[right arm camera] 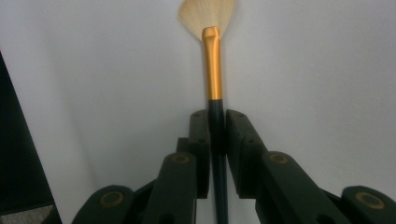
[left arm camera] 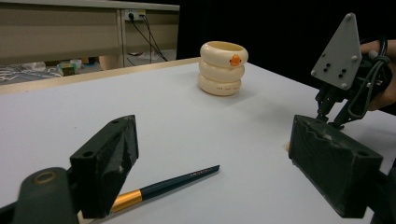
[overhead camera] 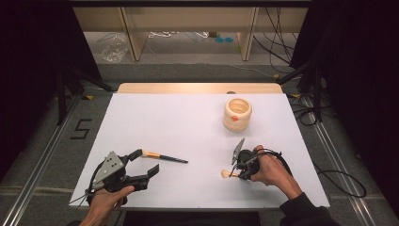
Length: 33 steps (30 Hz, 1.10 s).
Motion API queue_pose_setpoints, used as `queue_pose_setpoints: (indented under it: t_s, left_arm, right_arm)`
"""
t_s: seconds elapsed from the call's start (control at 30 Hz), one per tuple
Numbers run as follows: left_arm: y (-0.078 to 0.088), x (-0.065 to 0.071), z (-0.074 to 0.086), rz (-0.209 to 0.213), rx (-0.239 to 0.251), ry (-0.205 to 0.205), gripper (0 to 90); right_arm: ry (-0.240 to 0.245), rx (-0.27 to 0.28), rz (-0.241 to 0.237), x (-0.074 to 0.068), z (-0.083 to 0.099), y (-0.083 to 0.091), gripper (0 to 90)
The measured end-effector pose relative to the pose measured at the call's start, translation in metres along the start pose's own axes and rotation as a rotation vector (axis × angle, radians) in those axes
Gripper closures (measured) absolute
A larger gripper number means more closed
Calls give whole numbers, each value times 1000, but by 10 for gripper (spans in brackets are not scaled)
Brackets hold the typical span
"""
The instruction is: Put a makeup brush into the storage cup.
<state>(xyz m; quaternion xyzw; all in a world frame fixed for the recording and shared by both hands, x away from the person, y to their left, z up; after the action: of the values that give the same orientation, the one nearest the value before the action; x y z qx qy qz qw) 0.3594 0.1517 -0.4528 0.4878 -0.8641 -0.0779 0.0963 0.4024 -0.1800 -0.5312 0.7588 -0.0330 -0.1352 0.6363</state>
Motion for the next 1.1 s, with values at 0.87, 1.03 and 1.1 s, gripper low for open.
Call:
queue_pose_setpoints:
  t_s: [0.87, 1.03, 1.1]
  left_arm:
    - [0, 0, -1, 0, 6, -2, 158]
    - [1, 0, -1, -1, 8, -1, 158]
    - [1, -1, -1, -1, 8, 0, 158]
  right_arm:
    - [1, -43, 35, -5, -5, 3, 847]
    - [-4, -13, 46, -4, -6, 7, 847]
    - [-10, -4, 40, -4, -6, 9, 847]
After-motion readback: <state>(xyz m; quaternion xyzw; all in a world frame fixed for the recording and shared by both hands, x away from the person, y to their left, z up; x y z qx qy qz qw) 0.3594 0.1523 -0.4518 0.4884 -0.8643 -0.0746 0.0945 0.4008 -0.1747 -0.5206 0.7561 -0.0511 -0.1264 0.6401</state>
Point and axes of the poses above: each handheld gripper's, and its own axes: y roughly backward along the jaws, z roughly out of its underside, x roughly to its right, the point moved 8 cm from there along -y, roughly forward along the jaws, and after that the axes turned 11 degrees about -z, right-handed, at the moved point
